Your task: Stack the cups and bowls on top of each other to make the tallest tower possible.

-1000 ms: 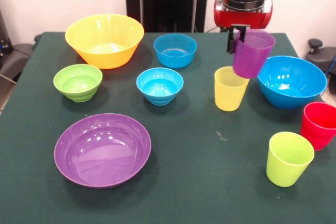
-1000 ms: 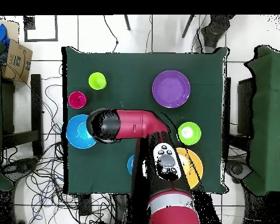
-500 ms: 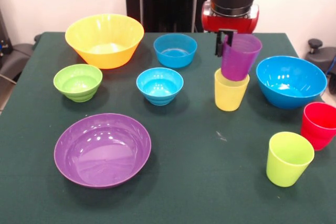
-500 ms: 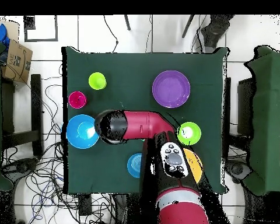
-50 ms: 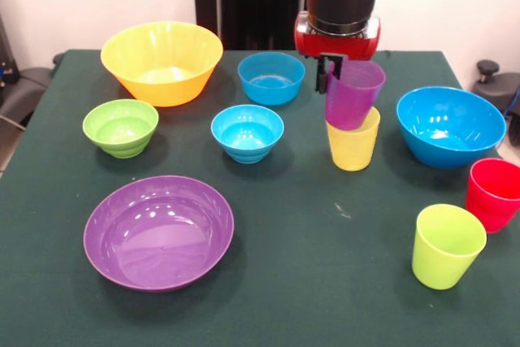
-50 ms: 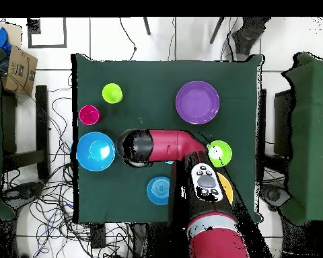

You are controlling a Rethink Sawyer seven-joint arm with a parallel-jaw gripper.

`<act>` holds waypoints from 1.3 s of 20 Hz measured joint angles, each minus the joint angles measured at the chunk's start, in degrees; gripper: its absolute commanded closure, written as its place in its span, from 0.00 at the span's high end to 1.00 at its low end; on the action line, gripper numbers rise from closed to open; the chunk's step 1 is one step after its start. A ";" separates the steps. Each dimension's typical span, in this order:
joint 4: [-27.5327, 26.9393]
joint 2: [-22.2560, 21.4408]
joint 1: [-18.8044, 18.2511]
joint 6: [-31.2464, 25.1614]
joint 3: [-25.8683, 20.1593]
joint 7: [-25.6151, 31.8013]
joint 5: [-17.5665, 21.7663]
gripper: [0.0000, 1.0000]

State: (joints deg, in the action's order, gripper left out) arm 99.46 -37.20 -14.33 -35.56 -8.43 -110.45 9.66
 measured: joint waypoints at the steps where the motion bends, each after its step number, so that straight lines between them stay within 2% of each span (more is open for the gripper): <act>1: 0.01 0.17 0.00 0.31 -0.01 0.00 0.21 0.00; 11: 0.66 1.04 0.22 3.88 -0.05 0.00 0.71 0.00; 22: 1.80 1.04 0.87 4.07 -0.14 0.00 0.71 0.00; 23: 2.04 1.04 1.23 4.07 -0.14 0.00 0.70 1.00; 26: 2.12 1.03 1.53 4.20 -0.12 0.00 0.70 1.00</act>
State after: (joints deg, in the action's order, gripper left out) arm 101.59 -36.17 -12.80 -31.36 -8.55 -110.45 10.36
